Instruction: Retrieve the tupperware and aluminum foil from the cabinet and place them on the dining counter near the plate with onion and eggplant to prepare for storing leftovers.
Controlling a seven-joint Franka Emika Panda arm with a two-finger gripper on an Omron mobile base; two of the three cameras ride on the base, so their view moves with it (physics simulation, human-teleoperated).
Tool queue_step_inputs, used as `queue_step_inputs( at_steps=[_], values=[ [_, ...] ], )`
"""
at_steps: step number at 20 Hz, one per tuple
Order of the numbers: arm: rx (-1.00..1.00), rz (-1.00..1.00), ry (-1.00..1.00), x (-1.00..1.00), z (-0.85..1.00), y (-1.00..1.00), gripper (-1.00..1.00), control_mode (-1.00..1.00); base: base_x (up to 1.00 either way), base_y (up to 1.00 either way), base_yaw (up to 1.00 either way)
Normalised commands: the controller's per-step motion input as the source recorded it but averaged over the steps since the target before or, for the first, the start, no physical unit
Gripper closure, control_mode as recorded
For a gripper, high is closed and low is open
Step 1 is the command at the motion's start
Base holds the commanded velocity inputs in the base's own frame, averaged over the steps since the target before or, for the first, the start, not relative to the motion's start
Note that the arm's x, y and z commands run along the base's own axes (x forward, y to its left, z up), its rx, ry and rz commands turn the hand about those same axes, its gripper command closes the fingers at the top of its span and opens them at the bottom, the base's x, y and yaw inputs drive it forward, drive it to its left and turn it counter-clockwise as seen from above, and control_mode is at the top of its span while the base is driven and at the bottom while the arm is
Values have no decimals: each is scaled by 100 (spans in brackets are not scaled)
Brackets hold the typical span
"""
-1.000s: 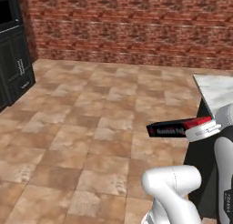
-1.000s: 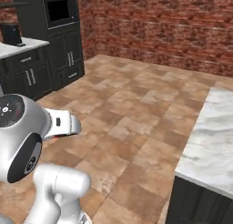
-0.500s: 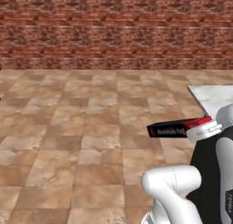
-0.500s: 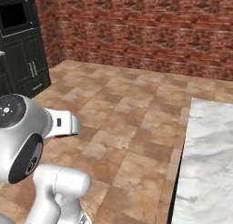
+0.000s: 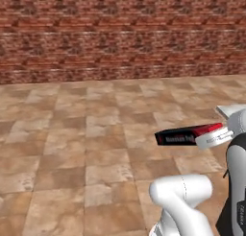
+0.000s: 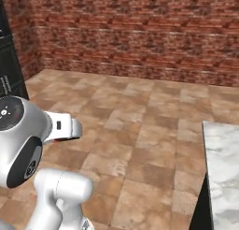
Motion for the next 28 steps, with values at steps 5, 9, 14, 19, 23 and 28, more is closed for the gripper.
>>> queue_step_inputs(
  at_steps=[5, 9, 14, 19, 23, 28],
  values=[
    [0, 0, 0, 0, 0, 0, 100, 100, 100, 2, -41],
    [0, 0, 0, 0, 0, 0, 100, 100, 100, 0, -45],
    [0, 0, 0, 0, 0, 0, 100, 100, 100, 16, -48],
    [0, 0, 0, 0, 0, 0, 100, 100, 100, 23, -51],
    [0, 0, 0, 0, 0, 0, 100, 100, 100, 25, -54],
    [0, 0, 0, 0, 0, 0, 100, 100, 97, 20, -55]
  ],
)
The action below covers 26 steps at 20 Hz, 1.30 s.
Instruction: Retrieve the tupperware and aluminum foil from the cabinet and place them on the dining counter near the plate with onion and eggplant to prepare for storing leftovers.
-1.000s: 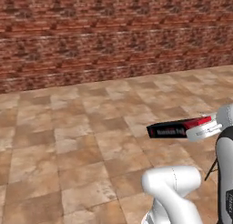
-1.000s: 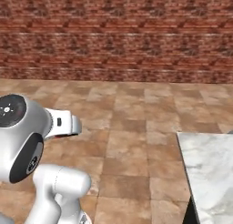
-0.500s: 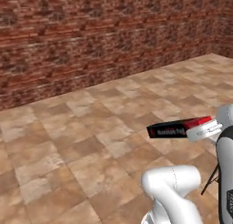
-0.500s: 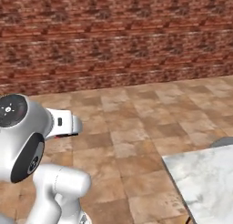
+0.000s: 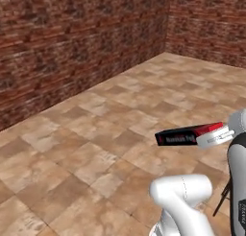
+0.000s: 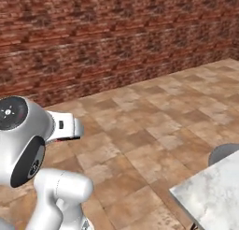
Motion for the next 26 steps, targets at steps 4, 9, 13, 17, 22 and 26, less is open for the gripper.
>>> queue_step_inputs(
  at_steps=[4, 9, 13, 17, 22, 26],
  values=[
    [0, 0, 0, 0, 0, 0, 100, 100, 93, 24, -55],
    [0, 0, 0, 0, 0, 0, 100, 100, 83, 21, -55],
    [0, 0, 0, 0, 0, 0, 100, 100, 71, 26, -55],
    [0, 0, 0, 0, 0, 0, 100, 100, 62, 37, -55],
    [0, 0, 0, 0, 0, 0, 100, 100, 56, 42, -56],
    [0, 0, 0, 0, 0, 0, 100, 100, 64, 52, -56]
  ],
)
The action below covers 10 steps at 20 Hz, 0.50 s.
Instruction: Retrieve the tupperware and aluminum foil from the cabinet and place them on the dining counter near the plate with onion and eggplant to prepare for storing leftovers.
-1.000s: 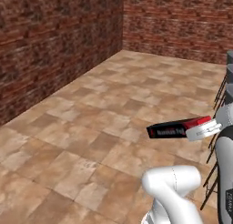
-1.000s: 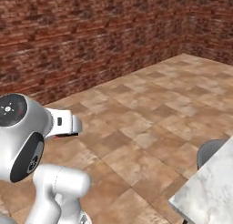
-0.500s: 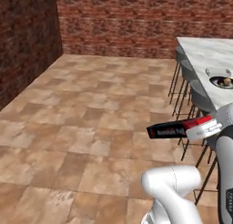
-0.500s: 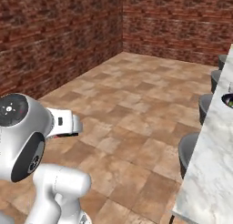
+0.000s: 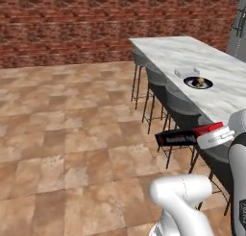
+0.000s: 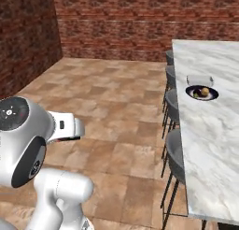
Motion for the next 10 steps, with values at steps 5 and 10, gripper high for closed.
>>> queue_step_inputs(
  at_steps=[5, 10],
  values=[
    [0, 0, 0, 0, 0, 0, 100, 100, 79, 57, -56],
    [0, 0, 0, 0, 0, 0, 100, 100, 83, 54, -57]
  ],
)
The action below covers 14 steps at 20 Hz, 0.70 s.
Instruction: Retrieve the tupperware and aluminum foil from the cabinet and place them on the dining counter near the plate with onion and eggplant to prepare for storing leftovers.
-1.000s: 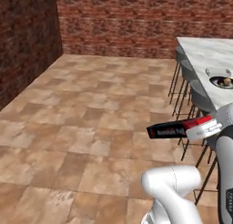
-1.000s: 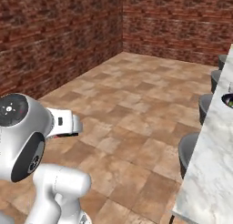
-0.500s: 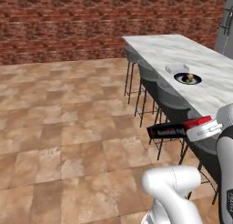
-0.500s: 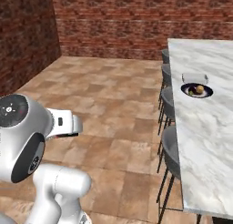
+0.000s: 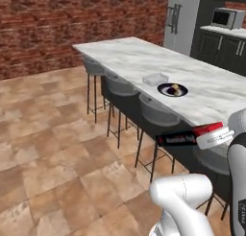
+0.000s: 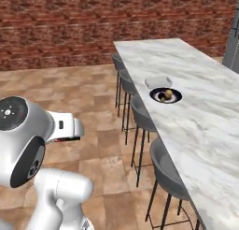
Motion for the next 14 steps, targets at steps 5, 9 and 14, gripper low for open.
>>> queue_step_inputs(
  at_steps=[5, 9, 14],
  values=[
    [0, 0, 0, 0, 0, 0, 100, 100, 77, 59, -55],
    [0, 0, 0, 0, 0, 0, 100, 100, 73, 61, -54],
    [0, 0, 0, 0, 0, 0, 100, 100, 63, 66, -51]
  ],
)
